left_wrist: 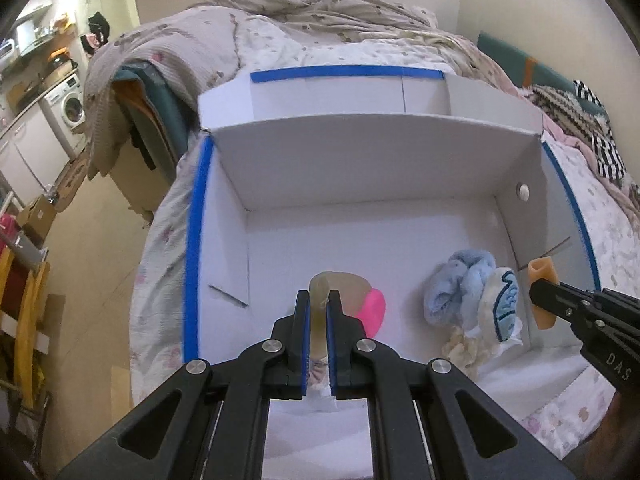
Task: Organize soft objects
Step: 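Carry the tan pieces into the box with both grippers, then open both grippers to release the tan pieces into the box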
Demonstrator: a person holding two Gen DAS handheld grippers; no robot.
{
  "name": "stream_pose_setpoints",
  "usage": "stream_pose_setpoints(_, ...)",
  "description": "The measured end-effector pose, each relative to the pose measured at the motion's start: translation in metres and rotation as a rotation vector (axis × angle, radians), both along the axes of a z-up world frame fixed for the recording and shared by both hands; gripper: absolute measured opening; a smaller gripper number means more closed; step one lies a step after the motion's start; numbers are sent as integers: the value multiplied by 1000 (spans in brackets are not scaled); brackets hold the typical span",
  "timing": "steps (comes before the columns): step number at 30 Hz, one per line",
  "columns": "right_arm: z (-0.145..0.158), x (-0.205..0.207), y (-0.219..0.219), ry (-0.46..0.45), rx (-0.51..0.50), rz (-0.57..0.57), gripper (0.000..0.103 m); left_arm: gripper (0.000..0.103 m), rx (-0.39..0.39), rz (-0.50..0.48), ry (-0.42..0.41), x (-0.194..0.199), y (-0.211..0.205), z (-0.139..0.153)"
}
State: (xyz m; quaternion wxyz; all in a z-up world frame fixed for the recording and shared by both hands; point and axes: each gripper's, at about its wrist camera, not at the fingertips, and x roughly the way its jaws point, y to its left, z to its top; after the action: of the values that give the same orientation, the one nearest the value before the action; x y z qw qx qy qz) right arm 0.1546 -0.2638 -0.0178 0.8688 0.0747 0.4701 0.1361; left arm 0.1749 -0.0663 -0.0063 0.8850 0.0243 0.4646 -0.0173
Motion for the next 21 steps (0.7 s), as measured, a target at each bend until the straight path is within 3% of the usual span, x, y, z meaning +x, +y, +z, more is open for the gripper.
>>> stream_pose_setpoints(11,-16,7,3,31,-26,15,7,7,8,-11,21,16,-10,-20)
stream_pose_setpoints(21,-13,9,-1,30,24,3,11,8,-20,31,48,20,0,-27)
